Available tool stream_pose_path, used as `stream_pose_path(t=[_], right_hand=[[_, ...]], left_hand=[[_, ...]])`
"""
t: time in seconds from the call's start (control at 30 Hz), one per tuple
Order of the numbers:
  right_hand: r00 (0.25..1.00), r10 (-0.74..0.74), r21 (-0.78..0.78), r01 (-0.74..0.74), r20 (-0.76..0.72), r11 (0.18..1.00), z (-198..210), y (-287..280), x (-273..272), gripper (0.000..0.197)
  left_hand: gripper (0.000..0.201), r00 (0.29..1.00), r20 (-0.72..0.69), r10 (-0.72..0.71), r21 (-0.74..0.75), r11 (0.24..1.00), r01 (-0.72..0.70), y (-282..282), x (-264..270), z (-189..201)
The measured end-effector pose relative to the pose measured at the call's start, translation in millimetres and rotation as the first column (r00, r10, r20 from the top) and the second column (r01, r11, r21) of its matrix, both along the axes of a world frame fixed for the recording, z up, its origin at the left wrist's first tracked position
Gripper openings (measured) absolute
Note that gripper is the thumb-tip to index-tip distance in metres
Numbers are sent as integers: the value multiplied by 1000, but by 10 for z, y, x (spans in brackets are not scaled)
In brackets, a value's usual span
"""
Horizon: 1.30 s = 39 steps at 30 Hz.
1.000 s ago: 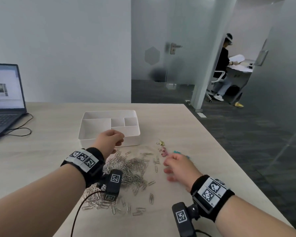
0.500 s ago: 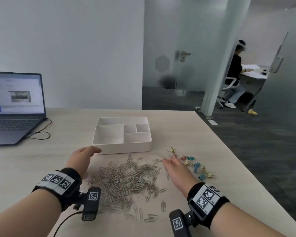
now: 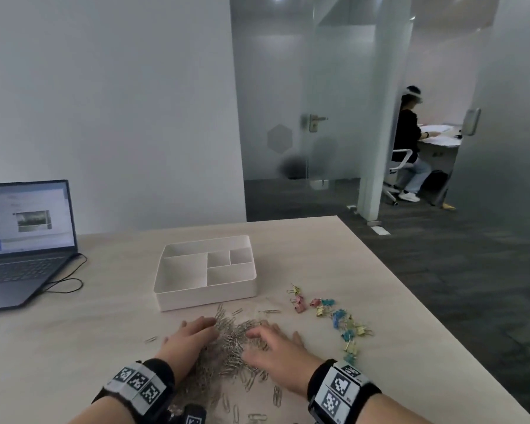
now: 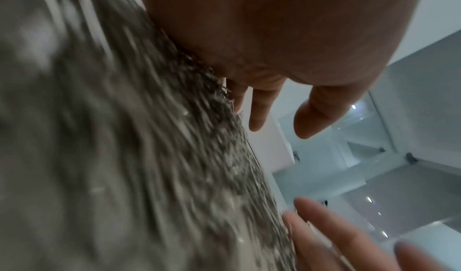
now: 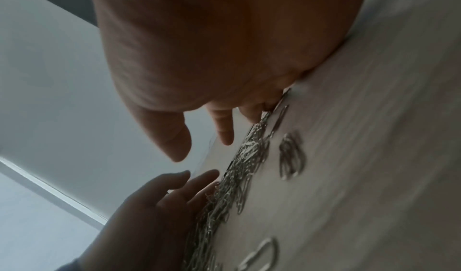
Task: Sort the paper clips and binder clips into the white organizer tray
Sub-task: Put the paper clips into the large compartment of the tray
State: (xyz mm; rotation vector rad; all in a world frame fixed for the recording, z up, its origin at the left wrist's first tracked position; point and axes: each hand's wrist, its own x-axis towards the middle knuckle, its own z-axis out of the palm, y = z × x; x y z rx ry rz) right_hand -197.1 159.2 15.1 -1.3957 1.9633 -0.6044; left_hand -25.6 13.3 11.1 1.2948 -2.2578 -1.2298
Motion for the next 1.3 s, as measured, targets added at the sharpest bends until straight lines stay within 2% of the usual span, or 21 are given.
stream_pose_path(t=[0.13, 0.23, 0.3, 0.43, 0.5, 0.6, 0.67, 0.73, 0.8, 0.87, 0.97, 1.03, 1.07, 1.17, 1.2, 1.3], right_hand=[[959, -113, -92, 141, 260, 986, 8, 49, -69, 44], [947, -162, -155, 210, 277, 965, 59, -28, -126, 31], [948, -183, -149, 226, 260, 963, 96, -141, -177, 32], [963, -197, -55, 210, 182, 976, 176, -414, -260, 47], [977, -191, -16, 193, 96, 981, 178, -520, -281, 61], [988, -85, 68, 94, -126, 993, 123, -621, -258, 67], [976, 12, 122, 15, -217, 992, 105, -636, -211, 64], [963, 97, 154, -59, -253, 986, 96, -622, -180, 64], [962, 158, 158, -125, -222, 979, 97, -579, -171, 70], [973, 171, 143, -149, -153, 978, 136, -517, -187, 76], [981, 137, 119, -121, -138, 985, 196, -463, -220, 87], [958, 136, 137, -104, -252, 985, 222, -461, -228, 100], [933, 153, 167, -103, -325, 981, 224, -464, -223, 108], [877, 199, 257, -91, -436, 962, 218, -476, -191, 123], [877, 203, 271, -87, -436, 959, 229, -486, -172, 124], [885, 215, 290, -96, -414, 952, 274, -536, -117, 117]], left_hand=[[31, 998, -63, 13, 28, 1000, -11, 67, -91, -10], [18, 990, -130, 48, 10, 999, -47, 10, -91, 50], [15, 995, -97, 27, -29, 999, -30, -90, -88, 113], [44, 996, 70, -60, -18, 998, 62, -336, -213, 292], [38, 977, 152, -150, 4, 989, 151, -372, -304, 393], [26, 876, 371, -310, -44, 936, 349, -361, -433, 456], [41, 791, 495, -359, -91, 884, 458, -327, -473, 428], [50, 749, 515, -416, -79, 847, 525, -294, -468, 383], [52, 724, 474, -500, -41, 810, 586, -255, -430, 373], [50, 744, 411, -526, -15, 813, 583, -254, -367, 383], [54, 805, 404, -435, -76, 861, 504, -322, -237, 425], [69, 801, 470, -370, -149, 861, 485, -392, -137, 469], [81, 768, 539, -345, -158, 855, 495, -424, -95, 487], [116, 591, 761, -265, -104, 850, 516, -478, -12, 533], [120, 558, 788, -260, -77, 857, 509, -480, -5, 552], [121, 514, 813, -274, -40, 854, 518, -420, -47, 620]])
